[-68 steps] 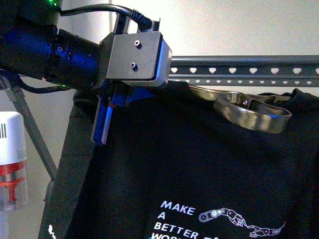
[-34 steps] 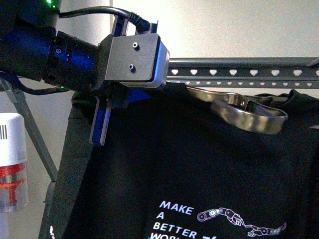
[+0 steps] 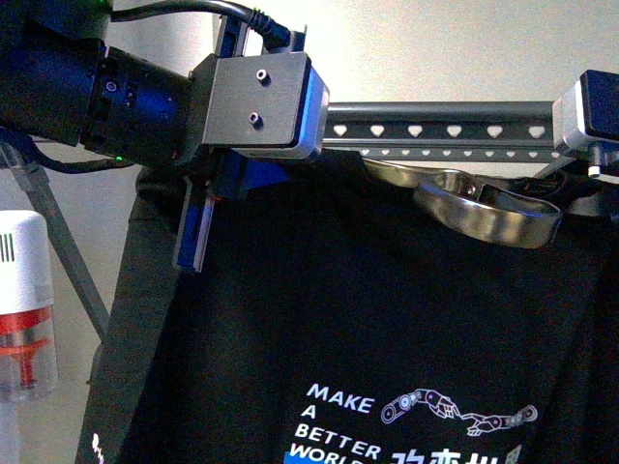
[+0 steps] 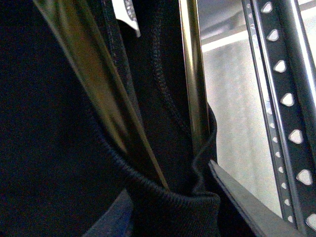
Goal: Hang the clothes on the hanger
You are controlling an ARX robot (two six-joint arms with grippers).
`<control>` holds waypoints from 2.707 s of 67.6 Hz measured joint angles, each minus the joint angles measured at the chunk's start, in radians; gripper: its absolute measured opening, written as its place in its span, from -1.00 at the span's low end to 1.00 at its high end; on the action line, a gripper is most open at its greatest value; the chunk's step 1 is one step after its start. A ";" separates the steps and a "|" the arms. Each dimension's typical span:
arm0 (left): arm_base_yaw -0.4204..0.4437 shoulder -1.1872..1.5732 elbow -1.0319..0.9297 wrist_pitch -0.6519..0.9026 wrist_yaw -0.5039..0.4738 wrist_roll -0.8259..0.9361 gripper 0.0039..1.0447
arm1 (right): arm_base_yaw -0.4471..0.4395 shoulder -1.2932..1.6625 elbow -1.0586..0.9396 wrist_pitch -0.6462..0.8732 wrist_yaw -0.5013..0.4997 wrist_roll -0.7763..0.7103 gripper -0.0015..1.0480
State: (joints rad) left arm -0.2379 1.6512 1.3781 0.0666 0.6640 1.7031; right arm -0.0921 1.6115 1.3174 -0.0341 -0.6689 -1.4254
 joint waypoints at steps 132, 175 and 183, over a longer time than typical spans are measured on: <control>0.121 -0.346 -0.541 0.445 -0.775 -1.735 -0.34 | -0.306 -0.095 0.055 -0.472 -0.195 1.258 -0.92; 0.236 -0.724 -1.155 0.628 -0.667 -1.706 -0.94 | -0.248 0.222 0.354 -0.146 -0.035 2.137 -0.93; 0.236 -0.785 -1.203 0.621 -0.666 -1.706 -0.94 | -0.238 0.238 0.354 -0.141 -0.021 2.173 -0.93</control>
State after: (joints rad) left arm -0.0021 0.8658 0.1749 0.6872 -0.0017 -0.0025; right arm -0.3305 1.8500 1.6714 -0.1753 -0.6895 0.7475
